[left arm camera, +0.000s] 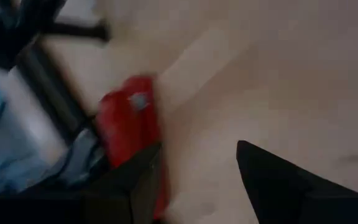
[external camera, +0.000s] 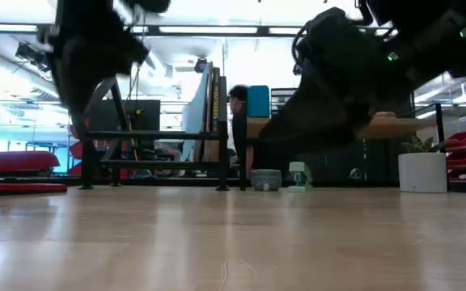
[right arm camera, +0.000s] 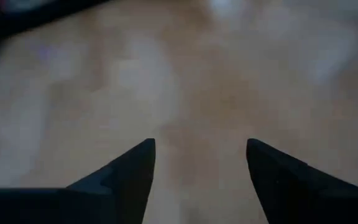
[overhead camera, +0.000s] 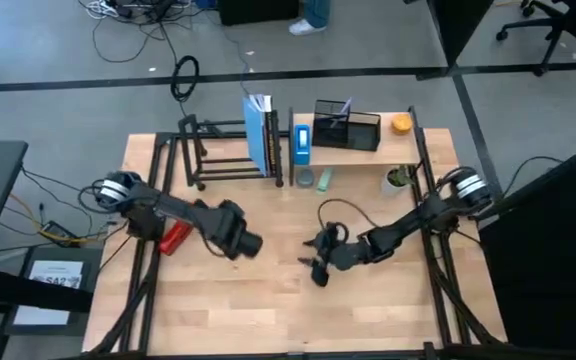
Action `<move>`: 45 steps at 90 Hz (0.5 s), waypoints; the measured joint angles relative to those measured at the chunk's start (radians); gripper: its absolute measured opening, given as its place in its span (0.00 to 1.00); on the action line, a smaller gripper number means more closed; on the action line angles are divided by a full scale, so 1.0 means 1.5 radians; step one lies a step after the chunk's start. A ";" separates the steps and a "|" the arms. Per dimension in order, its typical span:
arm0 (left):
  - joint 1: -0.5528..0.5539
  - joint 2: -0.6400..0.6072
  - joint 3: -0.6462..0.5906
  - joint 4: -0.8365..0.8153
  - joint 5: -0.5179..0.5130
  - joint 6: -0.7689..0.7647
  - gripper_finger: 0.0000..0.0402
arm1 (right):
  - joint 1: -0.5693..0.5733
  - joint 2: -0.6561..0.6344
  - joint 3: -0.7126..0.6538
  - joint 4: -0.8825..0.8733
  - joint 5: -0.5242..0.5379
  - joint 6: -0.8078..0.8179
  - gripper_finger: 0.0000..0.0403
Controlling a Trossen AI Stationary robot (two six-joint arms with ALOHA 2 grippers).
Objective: Stock shelves
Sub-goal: Put the red stapler under the shelf
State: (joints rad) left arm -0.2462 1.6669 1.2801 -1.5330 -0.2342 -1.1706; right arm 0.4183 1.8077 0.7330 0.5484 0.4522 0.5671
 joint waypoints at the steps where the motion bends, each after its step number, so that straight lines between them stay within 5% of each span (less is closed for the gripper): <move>1: 0.006 -0.004 -0.009 0.000 0.006 0.003 0.47 | 0.002 0.006 0.000 0.011 -0.004 -0.001 0.55; 21: 0.083 -0.091 -0.180 0.052 0.102 0.031 0.59 | 0.029 0.103 0.001 0.171 -0.071 -0.016 0.54; 45: 0.119 -0.134 -0.322 0.122 0.103 0.054 0.77 | 0.020 0.109 0.000 0.197 -0.116 -0.029 0.54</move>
State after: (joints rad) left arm -0.0683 1.4663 0.7971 -1.3497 -0.0795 -1.0899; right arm 0.4489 1.9709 0.7334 0.8434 0.2789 0.5230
